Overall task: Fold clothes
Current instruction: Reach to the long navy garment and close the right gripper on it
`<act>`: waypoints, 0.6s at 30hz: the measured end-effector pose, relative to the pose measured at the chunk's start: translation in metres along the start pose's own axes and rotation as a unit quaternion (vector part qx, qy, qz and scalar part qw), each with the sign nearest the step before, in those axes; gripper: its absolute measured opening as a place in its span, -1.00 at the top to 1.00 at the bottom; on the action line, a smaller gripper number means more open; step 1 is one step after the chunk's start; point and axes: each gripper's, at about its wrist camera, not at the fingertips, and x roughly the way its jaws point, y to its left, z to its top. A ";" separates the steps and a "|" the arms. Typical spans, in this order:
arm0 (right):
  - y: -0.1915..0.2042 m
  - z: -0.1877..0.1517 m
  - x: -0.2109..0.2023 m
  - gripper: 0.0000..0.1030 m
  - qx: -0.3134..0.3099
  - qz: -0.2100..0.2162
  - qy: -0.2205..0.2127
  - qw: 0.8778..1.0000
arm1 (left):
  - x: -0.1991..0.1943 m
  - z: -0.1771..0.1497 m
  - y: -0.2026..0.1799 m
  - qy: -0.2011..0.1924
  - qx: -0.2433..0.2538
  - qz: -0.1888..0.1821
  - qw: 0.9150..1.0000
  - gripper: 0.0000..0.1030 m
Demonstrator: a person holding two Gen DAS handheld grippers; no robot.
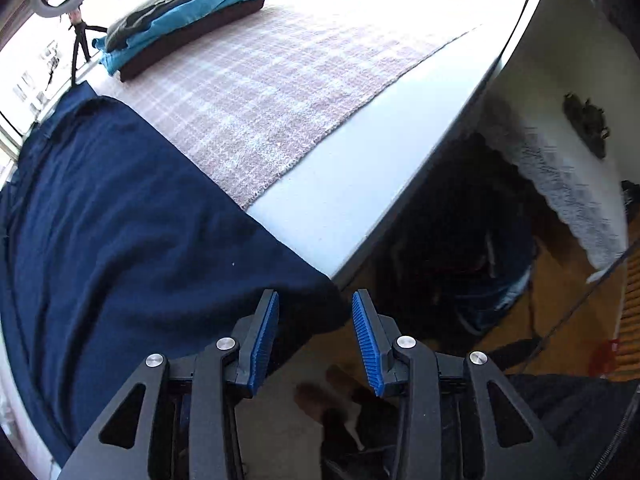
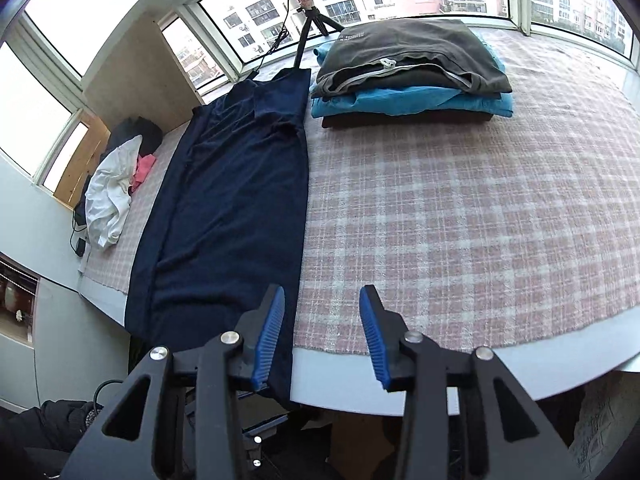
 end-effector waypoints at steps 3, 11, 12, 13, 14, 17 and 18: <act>-0.003 0.007 0.008 0.24 -0.007 0.010 0.006 1.000 | 0.007 0.000 -0.016 -0.004 0.021 0.046 0.999 0.25; 0.008 0.067 0.035 0.24 -0.029 0.047 0.017 0.998 | -0.002 0.004 0.012 -0.009 -0.058 -0.020 0.998 0.93; 0.014 0.079 0.040 0.24 -0.037 0.052 0.017 0.998 | -0.005 0.003 0.020 -0.010 -0.079 -0.041 0.996 0.94; 0.020 0.093 0.044 0.24 -0.046 0.057 0.016 0.997 | -0.008 0.002 0.029 -0.012 -0.102 -0.060 0.993 0.94; 0.028 0.109 0.052 0.24 -0.057 0.058 0.012 0.997 | -0.013 0.000 0.039 -0.017 -0.127 -0.078 0.989 0.94; 0.050 0.157 0.085 0.24 -0.077 0.062 0.013 0.995 | -0.038 -0.012 0.067 -0.045 -0.194 -0.116 0.973 0.94; 0.057 0.172 0.098 0.24 -0.085 0.060 0.015 0.994 | -0.045 -0.017 0.075 -0.051 -0.210 -0.123 0.969 0.94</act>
